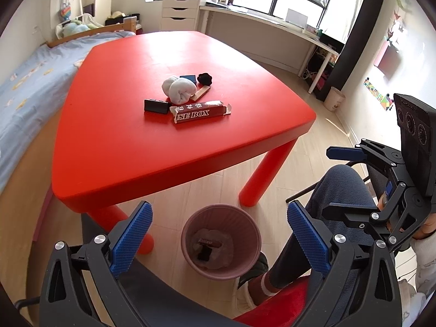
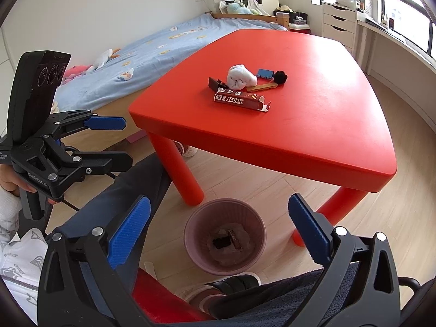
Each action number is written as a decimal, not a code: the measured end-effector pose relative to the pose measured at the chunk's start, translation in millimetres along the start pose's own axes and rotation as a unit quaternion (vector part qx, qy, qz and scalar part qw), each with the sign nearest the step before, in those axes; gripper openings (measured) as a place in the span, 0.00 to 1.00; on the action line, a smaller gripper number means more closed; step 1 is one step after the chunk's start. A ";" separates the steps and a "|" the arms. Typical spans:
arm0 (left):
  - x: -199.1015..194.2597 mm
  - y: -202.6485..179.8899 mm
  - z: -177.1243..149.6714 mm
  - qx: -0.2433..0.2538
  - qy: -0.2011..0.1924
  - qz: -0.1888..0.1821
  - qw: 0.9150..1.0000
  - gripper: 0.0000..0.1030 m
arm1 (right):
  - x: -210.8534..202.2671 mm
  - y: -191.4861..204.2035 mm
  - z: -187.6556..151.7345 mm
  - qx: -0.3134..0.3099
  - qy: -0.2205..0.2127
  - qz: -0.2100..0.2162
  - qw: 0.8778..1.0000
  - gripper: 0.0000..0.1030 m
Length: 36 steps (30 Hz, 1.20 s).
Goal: Collect trash
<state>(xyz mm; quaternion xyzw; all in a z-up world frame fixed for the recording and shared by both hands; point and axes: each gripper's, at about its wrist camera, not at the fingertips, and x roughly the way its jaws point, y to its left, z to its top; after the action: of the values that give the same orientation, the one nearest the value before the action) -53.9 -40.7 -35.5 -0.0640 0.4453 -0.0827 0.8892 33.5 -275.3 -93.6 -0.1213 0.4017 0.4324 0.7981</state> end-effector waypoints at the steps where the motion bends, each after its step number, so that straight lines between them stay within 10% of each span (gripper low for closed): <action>1: -0.2 0.2 -0.7 -0.001 0.000 0.000 1.000 0.93 | -0.1 0.9 0.0 0.000 0.001 0.001 1.000 0.97; 36: 32.6 68.1 99.4 0.054 0.002 0.035 0.998 0.93 | 48.3 -25.0 122.5 -0.174 0.032 0.053 0.983 0.97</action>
<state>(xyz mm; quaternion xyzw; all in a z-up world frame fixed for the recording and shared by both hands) 51.2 23.3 -14.6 0.0004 0.4438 -0.0754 0.8930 133.5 -195.4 -54.1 -0.2504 0.3511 0.5334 0.7277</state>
